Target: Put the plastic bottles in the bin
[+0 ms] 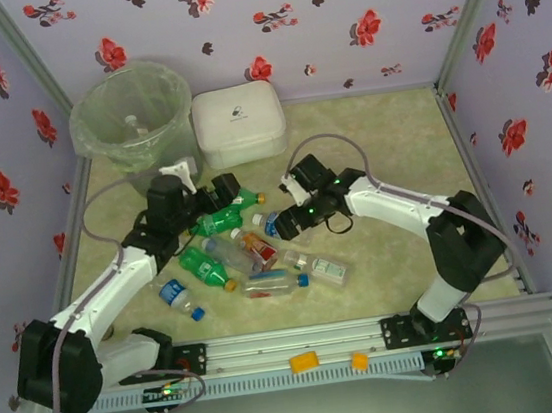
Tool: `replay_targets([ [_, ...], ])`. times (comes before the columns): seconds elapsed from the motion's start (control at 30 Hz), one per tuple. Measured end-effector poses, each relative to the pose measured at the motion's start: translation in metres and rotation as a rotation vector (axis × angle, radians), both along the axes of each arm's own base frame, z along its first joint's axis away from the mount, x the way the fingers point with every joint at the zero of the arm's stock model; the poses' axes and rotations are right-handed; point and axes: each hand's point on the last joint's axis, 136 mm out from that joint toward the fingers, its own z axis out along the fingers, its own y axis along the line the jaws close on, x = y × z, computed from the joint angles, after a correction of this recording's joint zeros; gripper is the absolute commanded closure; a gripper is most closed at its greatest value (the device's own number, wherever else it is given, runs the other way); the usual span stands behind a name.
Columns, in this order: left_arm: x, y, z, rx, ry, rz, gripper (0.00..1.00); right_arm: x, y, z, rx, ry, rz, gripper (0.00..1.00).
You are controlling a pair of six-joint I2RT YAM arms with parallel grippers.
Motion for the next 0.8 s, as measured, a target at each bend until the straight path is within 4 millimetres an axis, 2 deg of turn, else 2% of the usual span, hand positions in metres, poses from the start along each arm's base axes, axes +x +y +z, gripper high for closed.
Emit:
replay_targets([
  [0.13, 0.0, 0.0, -0.012, -0.044, 0.028, 0.046, 0.0, -0.002, 0.002, -0.016, -0.079, 0.011, 0.059, 0.14],
  [0.33, 0.008, 0.004, -0.007, -0.083, 0.01, 0.106, 0.0, 0.0, 0.0, -0.036, -0.173, 0.026, 0.131, 0.2],
  [0.43, 0.011, 0.004, -0.011, -0.088, 0.018, 0.115, 0.0, -0.001, -0.002, -0.045, -0.206, 0.028, 0.155, 0.23],
  [0.6, 0.015, 0.002, -0.017, -0.088, 0.03, 0.118, 0.0, -0.002, -0.004, -0.051, -0.234, 0.029, 0.181, 0.29],
  [0.8, 0.016, 0.0, -0.017, -0.095, 0.025, 0.117, 0.0, -0.001, -0.005, -0.051, -0.247, 0.013, 0.202, 0.28],
])
